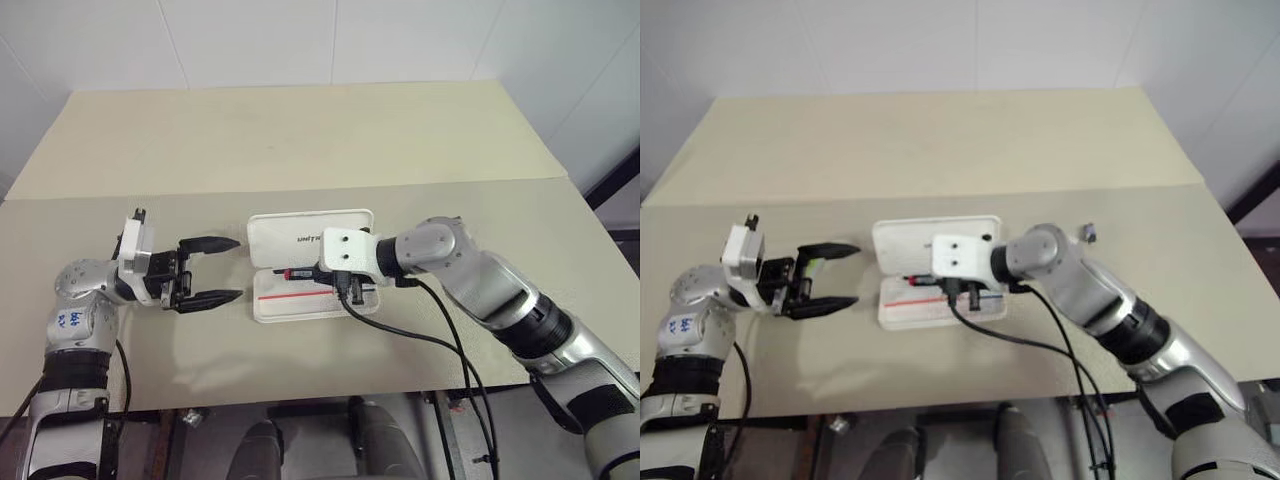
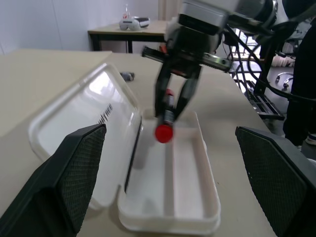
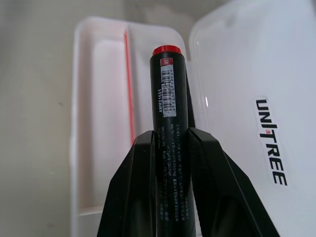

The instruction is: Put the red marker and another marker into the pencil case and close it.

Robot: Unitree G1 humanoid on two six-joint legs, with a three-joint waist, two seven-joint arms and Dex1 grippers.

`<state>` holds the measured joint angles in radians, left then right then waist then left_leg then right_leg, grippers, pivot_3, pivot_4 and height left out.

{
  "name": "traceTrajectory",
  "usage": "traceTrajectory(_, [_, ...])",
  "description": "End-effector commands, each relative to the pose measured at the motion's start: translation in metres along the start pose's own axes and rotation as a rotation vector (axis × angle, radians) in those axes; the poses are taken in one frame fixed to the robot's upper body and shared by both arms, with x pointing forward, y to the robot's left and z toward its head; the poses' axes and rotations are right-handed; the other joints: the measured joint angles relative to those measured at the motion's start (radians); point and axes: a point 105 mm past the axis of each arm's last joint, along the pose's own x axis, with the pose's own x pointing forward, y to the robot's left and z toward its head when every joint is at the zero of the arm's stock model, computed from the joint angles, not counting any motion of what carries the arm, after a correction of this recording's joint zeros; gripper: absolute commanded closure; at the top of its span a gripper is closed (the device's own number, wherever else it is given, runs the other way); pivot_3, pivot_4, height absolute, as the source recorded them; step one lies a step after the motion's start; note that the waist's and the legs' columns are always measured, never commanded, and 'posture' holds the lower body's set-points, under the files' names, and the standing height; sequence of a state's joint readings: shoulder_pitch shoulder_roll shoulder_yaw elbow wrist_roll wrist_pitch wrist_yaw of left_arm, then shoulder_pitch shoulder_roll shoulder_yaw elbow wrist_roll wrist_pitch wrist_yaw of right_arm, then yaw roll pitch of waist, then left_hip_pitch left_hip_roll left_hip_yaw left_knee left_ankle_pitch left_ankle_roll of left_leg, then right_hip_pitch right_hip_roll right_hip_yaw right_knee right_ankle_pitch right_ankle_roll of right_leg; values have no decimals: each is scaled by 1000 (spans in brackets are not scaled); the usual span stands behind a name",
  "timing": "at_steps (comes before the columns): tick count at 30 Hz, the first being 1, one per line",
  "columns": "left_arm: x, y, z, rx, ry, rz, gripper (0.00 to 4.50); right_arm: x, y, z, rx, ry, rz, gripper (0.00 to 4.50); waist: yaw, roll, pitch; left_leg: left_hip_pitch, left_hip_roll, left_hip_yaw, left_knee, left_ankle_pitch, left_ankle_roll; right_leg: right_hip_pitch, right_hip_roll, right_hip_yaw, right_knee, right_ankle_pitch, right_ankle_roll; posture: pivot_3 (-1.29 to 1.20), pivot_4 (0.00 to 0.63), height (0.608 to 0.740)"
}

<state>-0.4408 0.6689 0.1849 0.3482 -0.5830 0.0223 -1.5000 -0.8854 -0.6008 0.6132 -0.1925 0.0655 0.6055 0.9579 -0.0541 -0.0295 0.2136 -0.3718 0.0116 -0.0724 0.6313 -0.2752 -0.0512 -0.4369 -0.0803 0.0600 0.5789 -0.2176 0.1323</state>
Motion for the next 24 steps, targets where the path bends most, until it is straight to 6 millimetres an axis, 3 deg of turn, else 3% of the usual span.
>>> traceTrajectory(1, [-4, -4, 13, 58, 4, -15, 0, 3, -7, 8, -61, -19, -7, 3706, 1, 0, 0, 0, 0, 0, 0, 0, 0, -1, 0, 0, 2, 0, -1, 0, 150, 740])
traceTrajectory(3, [-5, -5, 12, 58, 8, -8, 0, 7, -8, 4, -65, -6, -6, 3706, 1, 0, 0, 0, 0, 0, 0, 0, 0, -3, 0, 0, 5, -1, -2, 0, 150, 740])
traceTrajectory(6, [-5, -5, 13, 61, 8, -2, 0, 9, -8, 1, -69, 4, 6, 2935, 1, 0, 0, 0, 0, 0, 0, 0, 0, -3, 1, 0, 6, -1, -3, 0, 150, 740])
traceTrajectory(15, [-4, -4, 15, 66, 6, 11, 0, -8, -1, 22, -53, -92, 36, 14, -1, 0, 0, 0, 1, 0, 0, 0, 0, -4, 1, 0, 8, -2, -3, 0, 150, 740])
traceTrajectory(21, [-8, 7, 16, 71, 52, 137, 0, -36, 2, 44, 51, -289, 17, 14, 2, -1, 0, 0, 1, 0, 1, 0, 0, -4, 2, 0, 8, -2, -4, 0, 150, 740])
traceTrajectory(24, [-12, 17, 11, 46, 114, 266, 0, -52, 4, 45, 102, -355, 6, 14, 2, -1, 0, 0, 1, 0, 0, 0, 0, -4, 1, 0, 8, -2, -4, 0, 150, 740])
